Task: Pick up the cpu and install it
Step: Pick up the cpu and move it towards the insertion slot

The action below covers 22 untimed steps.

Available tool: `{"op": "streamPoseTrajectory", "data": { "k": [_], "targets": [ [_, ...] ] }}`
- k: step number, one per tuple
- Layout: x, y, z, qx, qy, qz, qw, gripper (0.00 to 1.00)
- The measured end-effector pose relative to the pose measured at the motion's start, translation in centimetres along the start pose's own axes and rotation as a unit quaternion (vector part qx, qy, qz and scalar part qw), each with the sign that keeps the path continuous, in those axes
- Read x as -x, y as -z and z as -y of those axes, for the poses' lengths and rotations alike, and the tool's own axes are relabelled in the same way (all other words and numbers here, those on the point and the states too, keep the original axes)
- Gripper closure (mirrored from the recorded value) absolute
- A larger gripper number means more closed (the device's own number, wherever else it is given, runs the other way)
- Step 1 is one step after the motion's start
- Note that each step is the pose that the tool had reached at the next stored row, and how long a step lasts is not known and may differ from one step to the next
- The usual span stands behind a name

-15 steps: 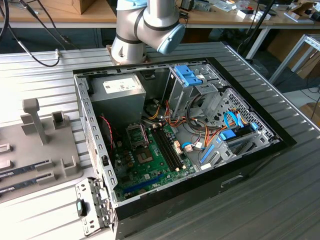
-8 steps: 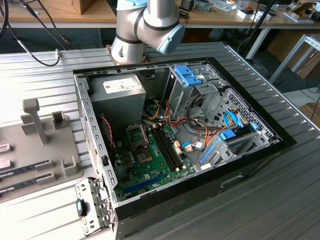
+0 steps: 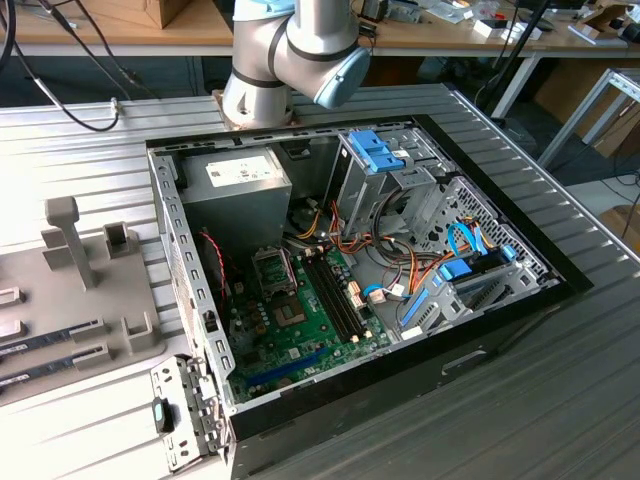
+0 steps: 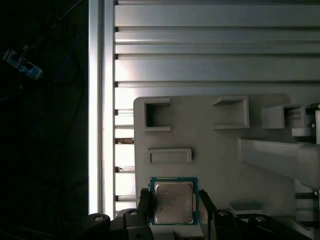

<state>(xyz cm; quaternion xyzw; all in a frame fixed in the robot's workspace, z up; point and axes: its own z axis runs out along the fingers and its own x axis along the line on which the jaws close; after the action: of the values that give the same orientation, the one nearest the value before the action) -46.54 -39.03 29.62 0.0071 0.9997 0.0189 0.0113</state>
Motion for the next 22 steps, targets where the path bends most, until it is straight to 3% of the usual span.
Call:
{"op": "streamPoseTrajectory", "data": {
  "k": [22],
  "targets": [
    [0.02, 0.96, -0.04, 0.0, 0.0, 0.0, 1.0, 0.53]
  ]
}}
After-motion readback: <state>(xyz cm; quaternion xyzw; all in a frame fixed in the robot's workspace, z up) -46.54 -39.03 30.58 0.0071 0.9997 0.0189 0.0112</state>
